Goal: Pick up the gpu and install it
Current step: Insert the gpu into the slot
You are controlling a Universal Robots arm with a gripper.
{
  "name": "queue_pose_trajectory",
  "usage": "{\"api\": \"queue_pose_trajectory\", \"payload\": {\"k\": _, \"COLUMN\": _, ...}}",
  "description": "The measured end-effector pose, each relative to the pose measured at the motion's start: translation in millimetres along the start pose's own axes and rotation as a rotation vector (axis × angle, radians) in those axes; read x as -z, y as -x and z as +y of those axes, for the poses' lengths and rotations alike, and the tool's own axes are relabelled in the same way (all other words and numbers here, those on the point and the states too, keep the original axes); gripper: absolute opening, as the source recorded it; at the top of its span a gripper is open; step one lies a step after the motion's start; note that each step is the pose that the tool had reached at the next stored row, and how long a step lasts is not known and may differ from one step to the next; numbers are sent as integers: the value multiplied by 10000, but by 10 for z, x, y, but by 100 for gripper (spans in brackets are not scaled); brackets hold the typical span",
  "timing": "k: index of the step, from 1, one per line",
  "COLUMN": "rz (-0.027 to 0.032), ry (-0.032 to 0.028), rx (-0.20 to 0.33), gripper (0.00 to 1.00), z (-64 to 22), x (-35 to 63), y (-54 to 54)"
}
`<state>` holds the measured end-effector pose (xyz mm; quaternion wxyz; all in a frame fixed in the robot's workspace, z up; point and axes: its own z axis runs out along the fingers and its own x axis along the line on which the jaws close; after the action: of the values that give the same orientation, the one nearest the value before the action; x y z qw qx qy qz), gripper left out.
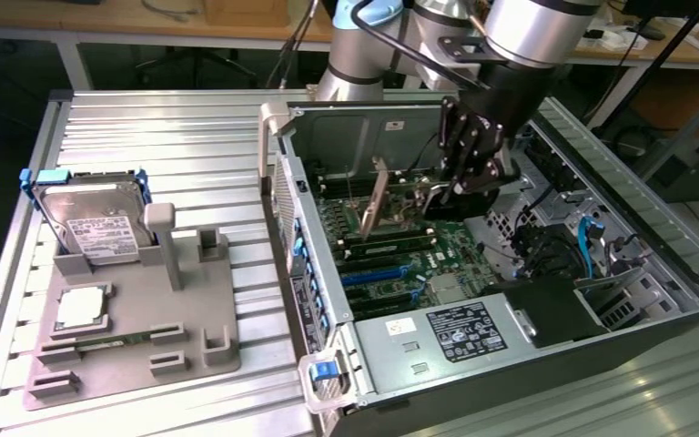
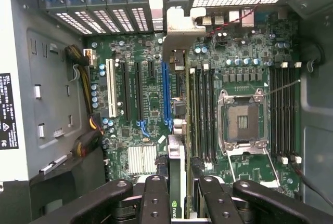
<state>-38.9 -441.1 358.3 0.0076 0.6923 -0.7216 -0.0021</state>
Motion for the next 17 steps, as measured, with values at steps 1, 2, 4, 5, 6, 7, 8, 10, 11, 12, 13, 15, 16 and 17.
{"api": "queue_pose_trajectory", "payload": {"k": 1, "rz": 0, "ry": 0, "rx": 46, "gripper": 27, "z": 1, "x": -8, "y": 0}}
{"api": "queue_pose_trajectory", "payload": {"k": 2, "rz": 1, "ry": -1, "rx": 88, "gripper": 27, "z": 5, "x": -17, "y": 0}}
{"api": "queue_pose_trajectory", "payload": {"k": 4, "rz": 1, "ry": -1, "rx": 135, "gripper": 27, "z": 15, "x": -41, "y": -1}}
{"api": "queue_pose_trajectory", "payload": {"k": 5, "rz": 1, "ry": -1, "rx": 146, "gripper": 27, "z": 20, "x": -51, "y": -1}}
{"api": "queue_pose_trajectory", "payload": {"k": 6, "rz": 2, "ry": -2, "rx": 156, "gripper": 27, "z": 26, "x": -61, "y": -1}}
{"api": "queue_pose_trajectory", "payload": {"k": 7, "rz": 2, "ry": -2, "rx": 164, "gripper": 27, "z": 35, "x": -72, "y": -1}}
{"api": "queue_pose_trajectory", "payload": {"k": 8, "rz": 1, "ry": -2, "rx": 177, "gripper": 27, "z": 52, "x": -91, "y": -2}}
{"api": "queue_pose_trajectory", "payload": {"k": 10, "rz": 2, "ry": -2, "rx": 192, "gripper": 27, "z": 80, "x": -116, "y": -3}}
{"api": "queue_pose_trajectory", "payload": {"k": 11, "rz": 2, "ry": -2, "rx": 201, "gripper": 27, "z": 100, "x": -131, "y": -4}}
{"api": "queue_pose_trajectory", "payload": {"k": 12, "rz": 2, "ry": -2, "rx": 208, "gripper": 27, "z": 116, "x": -142, "y": -4}}
{"api": "queue_pose_trajectory", "payload": {"k": 13, "rz": 3, "ry": -2, "rx": 217, "gripper": 27, "z": 135, "x": -155, "y": -5}}
{"api": "queue_pose_trajectory", "payload": {"k": 15, "rz": 3, "ry": -2, "rx": 238, "gripper": 27, "z": 176, "x": -195, "y": -7}}
{"api": "queue_pose_trajectory", "payload": {"k": 16, "rz": 2, "ry": -3, "rx": 244, "gripper": 27, "z": 188, "x": -209, "y": -8}}
{"api": "queue_pose_trajectory", "payload": {"k": 17, "rz": 2, "ry": -3, "rx": 249, "gripper": 27, "z": 200, "x": -222, "y": -9}}
